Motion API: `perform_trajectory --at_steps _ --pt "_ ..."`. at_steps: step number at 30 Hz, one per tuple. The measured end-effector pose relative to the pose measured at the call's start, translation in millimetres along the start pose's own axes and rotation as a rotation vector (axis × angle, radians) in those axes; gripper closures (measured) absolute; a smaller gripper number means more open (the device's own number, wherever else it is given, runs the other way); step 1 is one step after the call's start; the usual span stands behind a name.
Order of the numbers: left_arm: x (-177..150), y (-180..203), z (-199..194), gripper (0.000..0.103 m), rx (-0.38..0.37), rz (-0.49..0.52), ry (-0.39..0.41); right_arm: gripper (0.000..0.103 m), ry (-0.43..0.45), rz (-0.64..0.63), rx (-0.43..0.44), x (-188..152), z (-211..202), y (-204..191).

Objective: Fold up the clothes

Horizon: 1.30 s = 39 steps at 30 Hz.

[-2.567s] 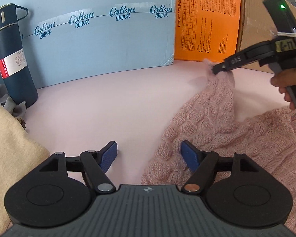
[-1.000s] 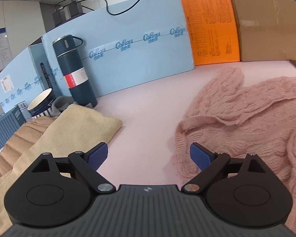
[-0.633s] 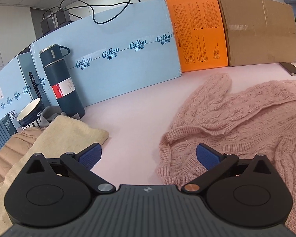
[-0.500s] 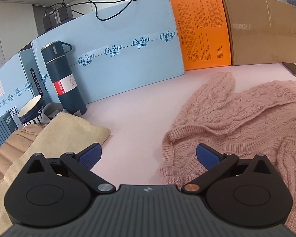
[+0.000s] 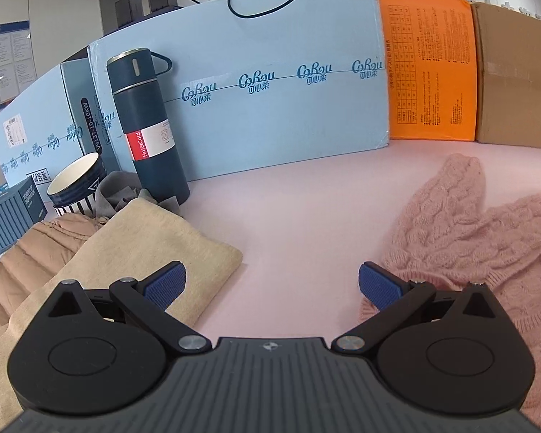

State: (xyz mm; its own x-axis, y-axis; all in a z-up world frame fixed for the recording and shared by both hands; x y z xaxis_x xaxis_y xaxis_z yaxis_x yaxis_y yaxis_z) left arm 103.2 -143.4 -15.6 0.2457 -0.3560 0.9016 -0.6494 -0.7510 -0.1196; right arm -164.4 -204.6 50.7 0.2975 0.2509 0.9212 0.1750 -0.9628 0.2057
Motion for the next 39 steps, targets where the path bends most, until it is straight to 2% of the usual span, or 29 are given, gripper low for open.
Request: perform_trajectory --at_steps 3,5,6,12,14,16,19,21,23,24,25,26,27,29,30,33,35,36,37,39 --pt "-6.5 -4.3 12.9 0.000 -0.053 -0.075 -0.005 0.093 -0.025 -0.357 -0.112 8.2 17.3 -13.4" --pt "-16.3 -8.4 22.3 0.000 -0.076 -0.113 -0.050 0.093 -0.028 -0.453 -0.140 9.5 29.3 -10.4" --pt "-18.0 -11.0 25.3 0.000 -0.059 -0.122 -0.073 0.093 -0.030 -0.499 -0.154 10.3 35.3 -8.8" --pt "-15.4 -27.0 18.8 0.000 -0.032 -0.203 -0.025 0.093 -0.041 -0.539 -0.228 8.5 82.5 37.1" --pt "-13.9 -33.3 15.0 0.000 -0.028 -0.239 0.001 0.093 -0.057 -0.502 -0.233 6.1 101.8 56.1" --pt "-12.0 -37.9 8.9 0.000 -0.077 -0.287 0.037 0.093 -0.068 -0.447 -0.231 -0.3 118.3 72.7" --pt "-6.2 -31.3 -3.7 0.000 -0.255 -0.316 0.091 0.093 -0.085 -0.336 -0.210 -12.9 142.0 96.3" --pt "-5.7 -16.1 -9.7 0.000 -0.398 -0.277 0.088 0.093 -0.127 -0.292 -0.210 -26.5 155.8 109.0" --pt "-9.1 5.3 -11.7 0.000 -0.461 -0.182 0.057 0.090 -0.181 -0.259 -0.222 -40.4 164.6 119.1" --pt "-12.5 18.1 -10.6 0.000 -0.460 -0.115 0.030 0.075 -0.208 -0.243 -0.229 -46.9 166.8 123.4" --pt "-16.7 31.2 -8.3 0.000 -0.446 -0.046 -0.001 0.056 -0.235 -0.227 -0.246 -51.0 167.4 128.0" --pt "-20.4 43.3 -6.1 0.000 -0.429 0.024 -0.029 0.051 -0.233 -0.214 -0.277 -52.0 164.0 130.8" --pt "-23.8 54.9 -4.2 0.000 -0.412 0.095 -0.054 0.050 -0.220 -0.200 -0.296 -50.2 159.6 133.9" --pt "-26.4 66.7 -9.1 0.000 -0.406 0.173 -0.038 0.050 -0.169 -0.147 -0.332 -41.6 145.8 138.4" --pt "-26.3 68.2 -11.0 0.000 -0.402 0.184 -0.027 0.050 -0.158 -0.108 -0.293 -38.3 142.7 135.9" --pt "-26.8 66.4 -7.9 0.000 -0.405 0.171 -0.039 0.048 -0.128 0.010 -0.174 -27.8 132.8 128.0" --pt "-27.1 63.9 -4.8 0.000 -0.409 0.155 -0.051 0.045 -0.171 0.100 -0.098 -33.8 138.8 122.6" --pt "-27.5 62.8 -3.4 0.000 -0.411 0.148 -0.056 0.041 -0.191 0.142 -0.072 -38.6 143.1 121.6" --pt "-27.8 62.3 -2.4 0.000 -0.413 0.143 -0.061 0.038 -0.211 0.183 -0.047 -43.2 147.1 120.7" --pt "-28.3 60.7 -0.6 0.000 -0.415 0.133 -0.066 0.034 -0.189 0.212 -0.057 -44.2 142.6 120.7"
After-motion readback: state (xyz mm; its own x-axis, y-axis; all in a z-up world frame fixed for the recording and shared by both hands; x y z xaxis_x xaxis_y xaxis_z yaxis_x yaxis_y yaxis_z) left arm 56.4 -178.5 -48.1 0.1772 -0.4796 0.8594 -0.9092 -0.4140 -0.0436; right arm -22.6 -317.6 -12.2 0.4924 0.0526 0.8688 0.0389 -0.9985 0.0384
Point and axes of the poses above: each gripper's, at about its wrist camera, not at the fingertips, and z roughly the way its jaws point, y to its right, x to its top, the point moved 6 cm from there along z, roughly the way its jaws point, and after that the axes turned 5 degrees about y, right-handed, at the moved point
